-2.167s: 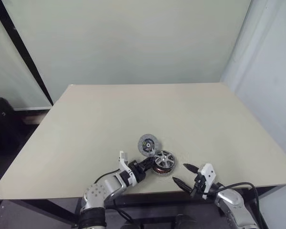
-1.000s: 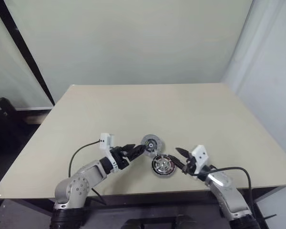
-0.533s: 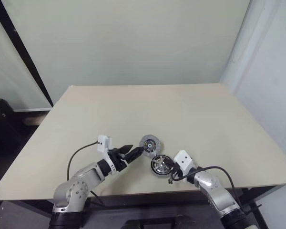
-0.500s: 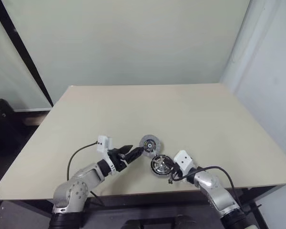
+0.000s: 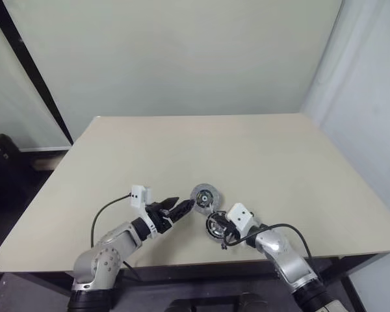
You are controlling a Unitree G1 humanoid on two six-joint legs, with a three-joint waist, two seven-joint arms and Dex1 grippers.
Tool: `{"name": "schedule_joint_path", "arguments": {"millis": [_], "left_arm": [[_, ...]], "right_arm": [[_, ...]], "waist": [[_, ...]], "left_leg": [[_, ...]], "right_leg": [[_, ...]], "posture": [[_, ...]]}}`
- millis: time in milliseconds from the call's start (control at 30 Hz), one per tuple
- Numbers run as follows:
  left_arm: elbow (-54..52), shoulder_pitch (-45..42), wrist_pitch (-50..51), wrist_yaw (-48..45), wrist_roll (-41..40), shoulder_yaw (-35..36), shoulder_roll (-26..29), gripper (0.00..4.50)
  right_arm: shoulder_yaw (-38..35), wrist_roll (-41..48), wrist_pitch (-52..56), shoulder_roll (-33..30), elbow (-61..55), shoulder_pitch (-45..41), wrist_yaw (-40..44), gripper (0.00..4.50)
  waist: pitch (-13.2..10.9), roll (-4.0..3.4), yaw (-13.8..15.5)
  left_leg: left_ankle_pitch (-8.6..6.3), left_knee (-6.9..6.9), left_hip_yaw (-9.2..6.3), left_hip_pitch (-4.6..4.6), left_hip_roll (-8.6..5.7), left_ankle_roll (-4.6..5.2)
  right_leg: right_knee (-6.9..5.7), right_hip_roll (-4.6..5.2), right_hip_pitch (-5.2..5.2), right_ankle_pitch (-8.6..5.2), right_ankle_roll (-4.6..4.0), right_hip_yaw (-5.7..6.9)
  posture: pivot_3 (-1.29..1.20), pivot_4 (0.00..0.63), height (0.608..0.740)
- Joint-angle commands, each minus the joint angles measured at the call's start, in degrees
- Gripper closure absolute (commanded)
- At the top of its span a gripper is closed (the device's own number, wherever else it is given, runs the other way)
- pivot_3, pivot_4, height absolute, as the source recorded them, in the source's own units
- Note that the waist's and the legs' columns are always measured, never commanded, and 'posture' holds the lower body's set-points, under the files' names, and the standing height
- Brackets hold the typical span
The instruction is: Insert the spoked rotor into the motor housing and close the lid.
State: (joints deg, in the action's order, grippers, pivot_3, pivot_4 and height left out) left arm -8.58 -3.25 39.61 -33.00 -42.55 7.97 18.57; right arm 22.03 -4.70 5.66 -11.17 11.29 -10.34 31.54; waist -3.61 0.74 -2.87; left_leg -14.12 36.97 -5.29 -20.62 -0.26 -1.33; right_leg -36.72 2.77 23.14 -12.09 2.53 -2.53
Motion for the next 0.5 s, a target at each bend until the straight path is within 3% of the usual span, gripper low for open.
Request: {"name": "schedule_joint_path", "arguments": {"millis": [33, 133, 233, 500], "left_arm": [[-1.09, -0.82, -1.36, -0.14, 0.17, 0.94, -0.01, 0.0], [-1.17, -0.31, -1.63, -0.28, 0.35, 0.91, 0.04, 0.0], [-0.85, -0.12, -1.86, -0.61, 0.84, 0.64, 0.36, 0.0], [0.0, -0.09, -3.91, -4.8, 5.99, -2.55, 4.51, 0.0]], "right_arm": [[0.05, -1.98, 0.8, -1.05, 3.11, 1.09, -1.3, 4.49], [-2.63, 1.88, 0.3, 0.21, -0.8, 1.09, -1.11, 4.49], [-3.23, 4.46, 3.68, -0.65, -5.25, 0.61, 2.29, 3.89], [-2.53, 4.71, 20.12, -9.06, -19.37, -2.69, 9.2, 1.13]], "waist": [[0.07, 0.0, 0.0], [0.07, -0.01, 0.02], [0.06, -0.01, 0.0], [0.04, -0.04, 0.02]], "left_leg": [[0.0, 0.02, 0.0, 0.03, 0.01, 0.0], [0.0, 0.13, -0.04, 0.09, 0.01, -0.01], [0.0, 0.25, -0.02, -0.03, 0.0, -0.01], [0.01, 0.02, -0.02, -0.14, -0.01, 0.01]], "right_leg": [[0.0, 0.0, -0.03, 0.0, 0.0, 0.0], [0.01, 0.0, -0.11, 0.0, 0.0, 0.03], [0.02, 0.03, -0.09, 0.0, 0.0, 0.02], [-0.02, 0.01, 0.14, 0.0, 0.0, 0.02]], "posture": [[0.0, 0.0, 0.74], [0.0, 0.0, 0.74], [0.0, 0.0, 0.74], [0.0, 0.0, 0.74]]}}
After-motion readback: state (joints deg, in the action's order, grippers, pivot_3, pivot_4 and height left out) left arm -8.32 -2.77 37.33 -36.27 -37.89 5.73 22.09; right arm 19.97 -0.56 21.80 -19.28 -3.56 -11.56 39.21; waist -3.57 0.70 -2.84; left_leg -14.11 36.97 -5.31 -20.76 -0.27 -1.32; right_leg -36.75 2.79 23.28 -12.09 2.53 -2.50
